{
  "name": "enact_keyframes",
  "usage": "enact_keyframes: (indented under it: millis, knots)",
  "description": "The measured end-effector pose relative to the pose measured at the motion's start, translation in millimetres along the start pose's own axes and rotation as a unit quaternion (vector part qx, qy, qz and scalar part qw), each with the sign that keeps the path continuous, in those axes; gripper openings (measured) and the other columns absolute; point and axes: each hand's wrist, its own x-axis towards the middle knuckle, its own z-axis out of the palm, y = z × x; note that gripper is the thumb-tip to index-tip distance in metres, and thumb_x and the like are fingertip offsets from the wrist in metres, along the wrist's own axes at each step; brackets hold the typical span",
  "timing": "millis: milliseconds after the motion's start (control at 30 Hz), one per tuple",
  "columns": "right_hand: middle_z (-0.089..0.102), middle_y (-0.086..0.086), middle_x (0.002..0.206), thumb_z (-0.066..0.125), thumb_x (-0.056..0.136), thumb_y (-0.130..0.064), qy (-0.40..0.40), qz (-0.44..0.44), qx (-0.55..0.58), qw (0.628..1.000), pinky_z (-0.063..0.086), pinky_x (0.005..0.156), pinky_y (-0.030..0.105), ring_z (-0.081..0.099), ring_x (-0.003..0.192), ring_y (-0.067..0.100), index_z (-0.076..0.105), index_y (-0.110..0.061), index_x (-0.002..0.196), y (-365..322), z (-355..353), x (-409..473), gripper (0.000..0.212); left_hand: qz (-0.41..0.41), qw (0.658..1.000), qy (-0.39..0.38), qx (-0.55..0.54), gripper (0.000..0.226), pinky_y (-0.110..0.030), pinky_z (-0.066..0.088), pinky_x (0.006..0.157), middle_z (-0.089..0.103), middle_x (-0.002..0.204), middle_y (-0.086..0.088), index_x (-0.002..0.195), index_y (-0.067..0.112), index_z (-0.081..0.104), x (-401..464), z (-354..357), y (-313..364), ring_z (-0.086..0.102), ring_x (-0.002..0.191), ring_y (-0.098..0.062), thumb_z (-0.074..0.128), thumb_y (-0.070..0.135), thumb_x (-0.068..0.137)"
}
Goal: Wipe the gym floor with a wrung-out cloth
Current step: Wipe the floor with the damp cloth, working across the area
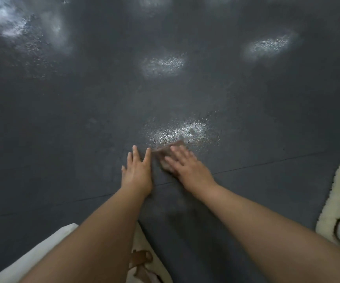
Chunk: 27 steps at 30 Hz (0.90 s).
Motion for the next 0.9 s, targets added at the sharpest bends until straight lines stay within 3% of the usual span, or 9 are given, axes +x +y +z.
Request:
enact_keyframes:
  millis: [133,200,333,467,533,600,700,800,900]
  knots:
    - [-0.006,0.01,0.159,0.029,0.103,-0.027,0.106,0.258,0.02,0.96,0.001,0.119,0.037,-0.009,0.145,0.032,0.012,-0.019,0.152,19.4,-18.2,11.6,0.052,-0.065,0.997,0.031,-0.013,0.092,-0.053,0.014,0.113,-0.026,0.154,-0.011,0.15,0.028,-0.011,-6.5,2.2,-15.7,-0.011,0.144,-0.037,0.056,0.007,0.091]
    - [-0.006,0.011,0.159,0.034,0.102,-0.027,0.105,0.295,0.021,0.949,-0.001,0.117,0.038,-0.01,0.144,0.035,0.014,-0.02,0.152,3.7,-12.1,21.0,0.054,-0.093,0.995,0.027,-0.034,0.094,-0.056,0.016,0.112,-0.026,0.154,-0.012,0.15,0.029,-0.011,-7.0,3.3,-19.5,-0.011,0.143,-0.038,0.059,0.01,0.09]
    - [0.032,0.02,0.15,0.05,0.089,-0.018,0.053,0.074,-0.02,0.996,0.03,0.108,0.056,0.027,0.135,0.049,0.047,-0.019,0.139,-47.1,21.6,26.6,0.05,-0.094,0.994,0.006,-0.059,0.089,-0.053,0.024,0.11,-0.02,0.156,-0.01,0.15,0.029,-0.006,-3.5,6.9,-26.5,-0.006,0.143,-0.039,0.06,0.019,0.091]
    - [0.061,0.016,0.125,0.042,0.08,-0.019,-0.007,-0.16,-0.128,0.979,0.05,0.084,0.051,0.059,0.111,0.041,0.069,-0.016,0.115,-26.6,13.1,30.6,0.044,-0.077,0.996,0.019,-0.048,0.085,-0.05,0.029,0.108,-0.015,0.157,-0.01,0.151,0.03,-0.004,-2.8,9.1,-30.7,-0.002,0.143,-0.04,0.058,0.025,0.093]
    - [0.054,0.018,0.133,0.037,0.082,-0.015,0.047,-0.106,-0.117,0.986,0.05,0.09,0.05,0.053,0.119,0.042,0.063,-0.011,0.122,-3.1,-6.9,38.8,0.049,-0.072,0.996,0.017,-0.045,0.088,-0.049,0.03,0.108,-0.014,0.157,-0.01,0.151,0.029,-0.005,-3.4,8.5,-31.8,-0.001,0.143,-0.04,0.061,0.026,0.091]
    - [0.022,0.014,0.155,0.034,0.096,-0.012,0.075,0.074,-0.091,0.99,0.03,0.113,0.044,0.02,0.142,0.037,0.036,-0.013,0.145,17.7,-23.9,42.2,0.049,-0.067,0.996,0.011,-0.05,0.093,-0.049,0.03,0.108,-0.014,0.157,-0.01,0.151,0.03,-0.005,-3.8,7.0,-32.6,-0.002,0.143,-0.04,0.064,0.026,0.089]
    - [-0.006,0.012,0.159,0.035,0.101,-0.02,0.104,0.286,-0.021,0.952,0.0,0.117,0.037,-0.007,0.145,0.034,0.015,-0.015,0.151,16.3,-27.4,44.1,0.054,-0.057,0.997,-0.001,-0.057,0.094,-0.049,0.03,0.108,-0.014,0.157,-0.008,0.151,0.031,-0.004,-3.7,4.9,-35.2,-0.002,0.143,-0.04,0.066,0.026,0.088]
    - [-0.01,0.016,0.158,0.033,0.102,-0.02,0.068,0.302,0.0,0.951,-0.006,0.115,0.041,-0.011,0.143,0.039,0.009,-0.015,0.152,-25.2,-11.1,50.9,0.056,-0.045,0.996,-0.014,-0.072,0.088,-0.044,0.03,0.109,-0.013,0.158,-0.004,0.151,0.032,-0.003,-4.0,-0.2,-43.5,-0.001,0.144,-0.037,0.06,0.017,0.09]
    - [-0.018,0.018,0.156,0.032,0.102,-0.021,-0.03,0.176,-0.031,0.983,-0.014,0.114,0.044,-0.021,0.141,0.04,0.0,-0.016,0.152,-80.5,8.7,47.7,0.059,-0.011,0.996,-0.027,-0.08,0.079,-0.035,0.021,0.113,-0.003,0.159,-0.004,0.152,0.024,-0.002,-5.8,-12.2,-58.0,0.007,0.144,-0.032,0.05,0.012,0.093]
